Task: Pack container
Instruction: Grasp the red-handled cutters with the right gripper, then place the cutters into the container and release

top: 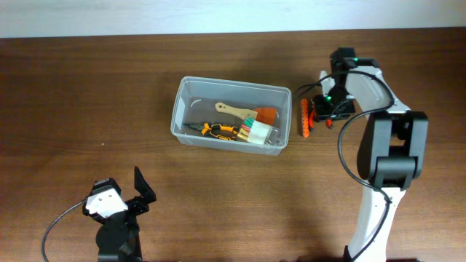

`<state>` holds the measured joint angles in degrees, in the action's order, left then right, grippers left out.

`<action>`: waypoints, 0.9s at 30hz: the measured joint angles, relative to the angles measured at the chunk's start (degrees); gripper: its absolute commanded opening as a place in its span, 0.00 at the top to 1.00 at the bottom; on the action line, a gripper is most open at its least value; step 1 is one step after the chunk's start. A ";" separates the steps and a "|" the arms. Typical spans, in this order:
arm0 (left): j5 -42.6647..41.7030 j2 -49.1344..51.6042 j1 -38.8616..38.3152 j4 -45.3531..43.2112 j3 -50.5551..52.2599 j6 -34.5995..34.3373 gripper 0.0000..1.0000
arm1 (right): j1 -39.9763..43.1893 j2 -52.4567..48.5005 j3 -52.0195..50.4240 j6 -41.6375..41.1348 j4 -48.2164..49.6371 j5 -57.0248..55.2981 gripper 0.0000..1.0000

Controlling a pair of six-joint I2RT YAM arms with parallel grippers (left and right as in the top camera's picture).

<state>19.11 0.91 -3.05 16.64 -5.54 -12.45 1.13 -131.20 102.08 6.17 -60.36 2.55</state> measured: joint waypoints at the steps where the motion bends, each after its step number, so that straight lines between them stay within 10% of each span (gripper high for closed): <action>1: 0.00 0.00 0.00 0.02 0.00 0.00 0.01 | -0.50 0.00 -0.02 -0.09 0.04 -0.11 0.87; 17: 0.00 0.00 0.00 0.02 0.00 0.00 0.01 | 0.52 -0.02 1.46 -1.44 -5.90 -1.53 0.96; 27: 0.00 0.00 0.00 0.00 0.00 0.00 0.01 | 2.38 4.44 25.14 -2.62 -20.65 5.16 0.96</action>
<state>19.11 0.91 -3.05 16.64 -5.54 -12.45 3.51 -126.76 127.22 3.55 -81.01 7.70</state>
